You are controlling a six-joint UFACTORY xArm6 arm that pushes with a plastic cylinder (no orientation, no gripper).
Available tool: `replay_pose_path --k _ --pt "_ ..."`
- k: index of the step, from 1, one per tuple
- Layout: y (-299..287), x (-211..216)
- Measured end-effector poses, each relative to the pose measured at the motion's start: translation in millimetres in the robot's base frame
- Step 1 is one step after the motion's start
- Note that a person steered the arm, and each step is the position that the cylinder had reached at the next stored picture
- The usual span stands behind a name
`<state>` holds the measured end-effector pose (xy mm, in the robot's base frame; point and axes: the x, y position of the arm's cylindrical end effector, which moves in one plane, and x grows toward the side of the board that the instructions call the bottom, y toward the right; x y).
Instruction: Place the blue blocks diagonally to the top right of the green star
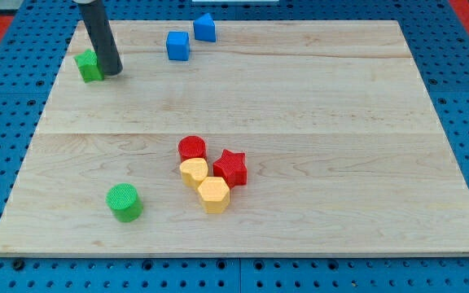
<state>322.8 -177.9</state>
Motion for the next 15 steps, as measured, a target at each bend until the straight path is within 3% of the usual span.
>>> replay_pose_path --k 1,2,3,5,6,8,10,11,12,13,14,15 --pt "93 0" --pt "151 -45" --pt "148 -74" --pt "-3 -81" --pt "25 -81" --pt "26 -68" --pt "120 -38" --pt "137 -44" --pt "191 -78" --pt "177 -129" --pt "112 -127" --pt "1 -116"
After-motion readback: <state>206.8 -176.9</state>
